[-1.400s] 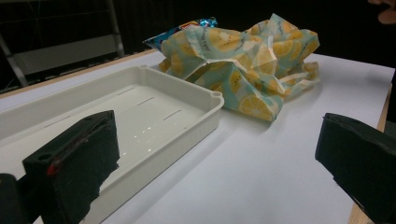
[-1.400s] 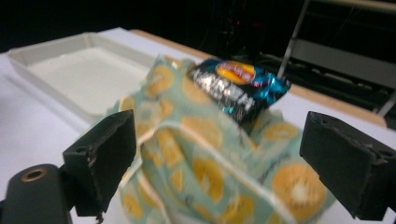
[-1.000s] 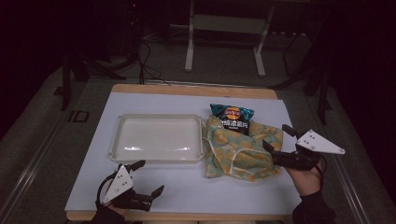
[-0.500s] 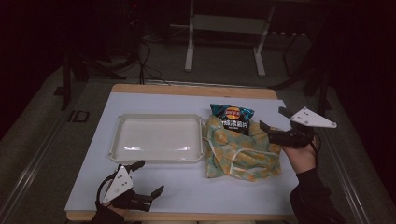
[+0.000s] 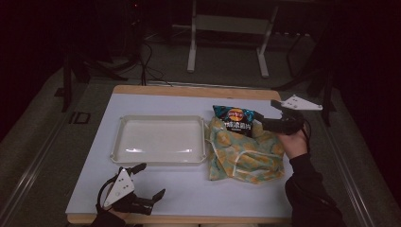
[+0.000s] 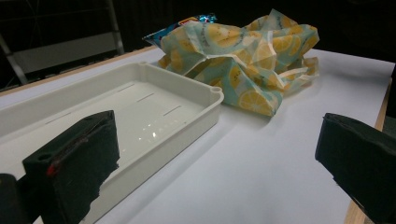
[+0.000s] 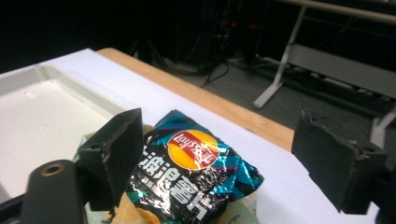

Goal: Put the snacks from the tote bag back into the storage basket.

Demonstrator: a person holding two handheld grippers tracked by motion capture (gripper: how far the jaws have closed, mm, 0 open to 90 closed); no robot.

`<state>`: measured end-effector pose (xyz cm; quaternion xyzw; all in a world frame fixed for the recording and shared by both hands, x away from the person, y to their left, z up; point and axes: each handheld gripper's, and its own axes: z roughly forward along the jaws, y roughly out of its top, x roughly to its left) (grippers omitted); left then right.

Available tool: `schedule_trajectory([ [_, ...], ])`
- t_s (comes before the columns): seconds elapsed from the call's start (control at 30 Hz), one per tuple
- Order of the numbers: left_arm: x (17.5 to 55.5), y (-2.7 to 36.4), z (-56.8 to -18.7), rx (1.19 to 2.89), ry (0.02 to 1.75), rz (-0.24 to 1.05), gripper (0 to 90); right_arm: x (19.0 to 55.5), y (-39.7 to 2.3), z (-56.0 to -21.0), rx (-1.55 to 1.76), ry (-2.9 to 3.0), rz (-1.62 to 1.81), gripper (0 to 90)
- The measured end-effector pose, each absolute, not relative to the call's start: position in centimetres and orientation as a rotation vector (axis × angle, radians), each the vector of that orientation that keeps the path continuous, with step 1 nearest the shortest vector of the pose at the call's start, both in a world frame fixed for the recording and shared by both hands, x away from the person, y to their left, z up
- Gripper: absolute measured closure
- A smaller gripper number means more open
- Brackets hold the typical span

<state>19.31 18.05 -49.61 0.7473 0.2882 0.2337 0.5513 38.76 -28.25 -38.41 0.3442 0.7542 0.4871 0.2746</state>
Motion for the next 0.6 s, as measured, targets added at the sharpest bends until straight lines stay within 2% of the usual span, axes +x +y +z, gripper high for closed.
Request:
schedule_trajectory([
  [0.6, 18.8, 18.4, -49.8, 1.783, 0.691, 0.564, 0.1, 44.3, -28.0, -42.1, 1.016, 2.134, 1.300, 28.8],
])
